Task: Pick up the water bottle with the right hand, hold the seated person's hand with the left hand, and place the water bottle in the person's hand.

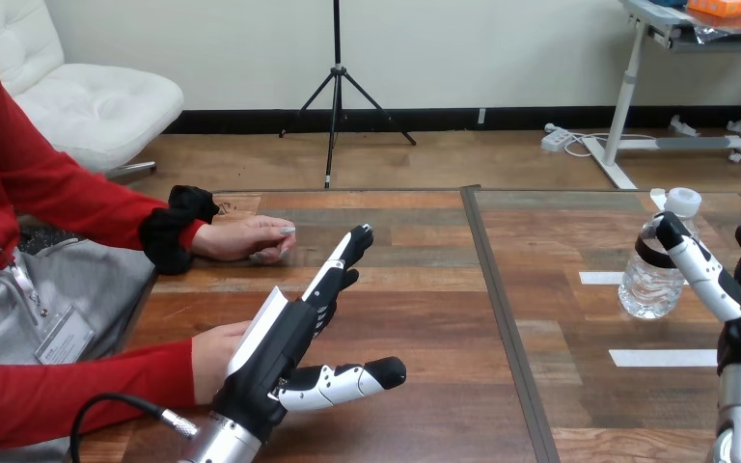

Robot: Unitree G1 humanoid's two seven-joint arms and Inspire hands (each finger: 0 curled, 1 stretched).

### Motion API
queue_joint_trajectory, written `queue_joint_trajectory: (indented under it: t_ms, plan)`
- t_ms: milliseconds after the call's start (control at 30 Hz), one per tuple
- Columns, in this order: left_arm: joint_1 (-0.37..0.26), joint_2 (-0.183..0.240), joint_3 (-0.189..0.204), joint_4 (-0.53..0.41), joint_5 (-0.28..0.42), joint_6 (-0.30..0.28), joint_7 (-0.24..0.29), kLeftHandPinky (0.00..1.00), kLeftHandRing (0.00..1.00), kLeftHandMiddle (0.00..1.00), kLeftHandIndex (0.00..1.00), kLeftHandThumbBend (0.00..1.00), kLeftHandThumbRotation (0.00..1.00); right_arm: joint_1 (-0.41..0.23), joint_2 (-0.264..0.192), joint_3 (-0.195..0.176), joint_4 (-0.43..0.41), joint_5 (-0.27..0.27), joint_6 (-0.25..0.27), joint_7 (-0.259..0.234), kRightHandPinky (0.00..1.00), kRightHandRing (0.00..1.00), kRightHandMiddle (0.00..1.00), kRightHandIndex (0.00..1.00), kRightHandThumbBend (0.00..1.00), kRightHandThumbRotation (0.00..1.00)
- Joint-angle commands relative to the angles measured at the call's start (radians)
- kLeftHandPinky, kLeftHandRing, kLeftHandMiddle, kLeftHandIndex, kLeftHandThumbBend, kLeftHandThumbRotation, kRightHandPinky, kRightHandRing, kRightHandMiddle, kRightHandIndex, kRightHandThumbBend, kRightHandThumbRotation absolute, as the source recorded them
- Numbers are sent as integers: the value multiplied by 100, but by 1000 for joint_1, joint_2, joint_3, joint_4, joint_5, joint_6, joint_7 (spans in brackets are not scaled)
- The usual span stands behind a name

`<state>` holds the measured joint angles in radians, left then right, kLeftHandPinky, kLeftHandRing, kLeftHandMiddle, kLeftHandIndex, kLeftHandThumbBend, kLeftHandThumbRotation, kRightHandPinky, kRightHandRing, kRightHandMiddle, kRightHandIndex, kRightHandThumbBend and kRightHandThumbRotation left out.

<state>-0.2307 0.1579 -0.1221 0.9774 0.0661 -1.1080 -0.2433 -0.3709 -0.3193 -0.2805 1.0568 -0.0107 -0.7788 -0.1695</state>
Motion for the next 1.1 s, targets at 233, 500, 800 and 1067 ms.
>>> queue_joint_trajectory:
  t_ms: [233, 500, 800, 1067]
  plan:
    - [-34, -2, 21, -37, -15, -26, -1, 96, 100, 100, 100, 100, 62, -124, -37, 37, 69, -55, 61, -49, 100, 100, 100, 100, 100, 56]
    - [-38, -3, 23, -35, -26, -34, -13, 95, 100, 100, 100, 100, 61, -148, -39, 49, 100, -63, 93, -54, 100, 100, 100, 100, 100, 57]
    - [-35, -1, 23, -42, -26, -30, -13, 95, 100, 100, 100, 100, 61, -175, -37, 47, 132, -50, 133, -32, 100, 100, 100, 100, 100, 58]
    - [-32, -2, 23, -45, -24, -32, -12, 95, 100, 100, 100, 100, 62, -191, -41, 46, 152, -50, 155, -28, 100, 100, 100, 100, 100, 58]
